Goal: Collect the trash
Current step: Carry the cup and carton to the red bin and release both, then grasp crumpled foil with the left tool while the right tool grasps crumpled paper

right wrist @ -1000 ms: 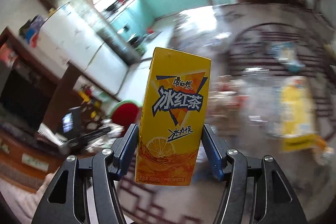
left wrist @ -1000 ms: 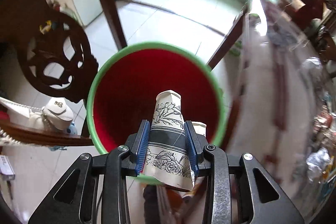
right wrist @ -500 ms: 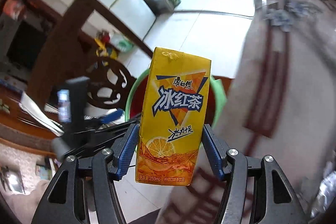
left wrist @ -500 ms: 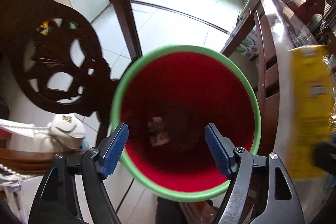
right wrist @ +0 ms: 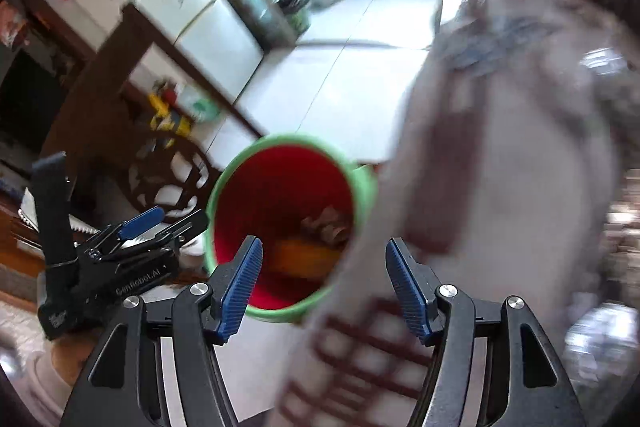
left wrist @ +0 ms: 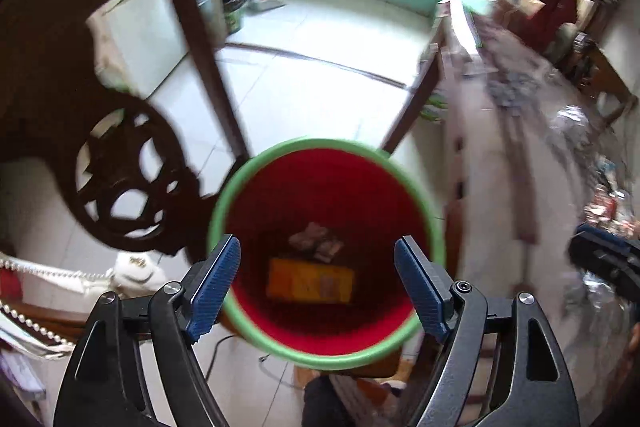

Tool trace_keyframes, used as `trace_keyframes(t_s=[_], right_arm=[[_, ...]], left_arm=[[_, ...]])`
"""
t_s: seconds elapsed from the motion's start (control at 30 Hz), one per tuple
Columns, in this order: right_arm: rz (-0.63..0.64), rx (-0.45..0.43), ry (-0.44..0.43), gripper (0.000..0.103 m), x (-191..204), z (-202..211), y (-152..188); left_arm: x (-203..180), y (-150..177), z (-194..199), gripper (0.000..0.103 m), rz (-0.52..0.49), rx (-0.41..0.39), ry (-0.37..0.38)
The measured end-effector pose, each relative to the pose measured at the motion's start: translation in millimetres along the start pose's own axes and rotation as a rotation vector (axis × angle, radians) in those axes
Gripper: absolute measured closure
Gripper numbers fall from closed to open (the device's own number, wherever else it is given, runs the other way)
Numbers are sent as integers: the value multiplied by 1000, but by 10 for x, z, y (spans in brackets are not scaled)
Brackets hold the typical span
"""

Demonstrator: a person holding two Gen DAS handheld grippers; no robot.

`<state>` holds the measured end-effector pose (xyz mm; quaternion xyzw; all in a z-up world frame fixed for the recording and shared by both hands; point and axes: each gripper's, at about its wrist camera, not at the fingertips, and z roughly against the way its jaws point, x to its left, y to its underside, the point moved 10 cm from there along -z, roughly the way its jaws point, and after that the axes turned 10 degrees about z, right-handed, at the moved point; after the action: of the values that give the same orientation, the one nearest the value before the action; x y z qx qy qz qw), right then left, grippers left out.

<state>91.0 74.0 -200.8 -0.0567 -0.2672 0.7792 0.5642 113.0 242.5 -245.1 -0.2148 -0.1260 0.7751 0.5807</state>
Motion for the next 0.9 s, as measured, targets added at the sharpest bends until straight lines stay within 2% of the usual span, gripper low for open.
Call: trace_keyframes(t_s=[0.13, 0.3, 0.5, 0.8, 0.83, 0.9], right_arm=[[-34, -83, 139, 35, -646, 696, 158], [-59, -83, 270, 34, -1462, 1253, 471], [-57, -47, 227, 34, -2033, 1351, 628], [102, 52, 123, 34, -2007, 777, 677], [110, 52, 107, 37, -1999, 753, 688], [102, 47, 78, 54, -2003, 745, 707]], left_arm=[[-603, 68, 122, 22, -82, -16, 62], [-1219, 283, 286, 22, -118, -11, 127], [-1838, 590, 436, 21, -185, -11, 138], [-2155, 919, 535, 21, -178, -6, 87], [-2176, 928, 548, 21, -180, -8, 81], [-2234, 962, 563, 21, -181, -10, 75]])
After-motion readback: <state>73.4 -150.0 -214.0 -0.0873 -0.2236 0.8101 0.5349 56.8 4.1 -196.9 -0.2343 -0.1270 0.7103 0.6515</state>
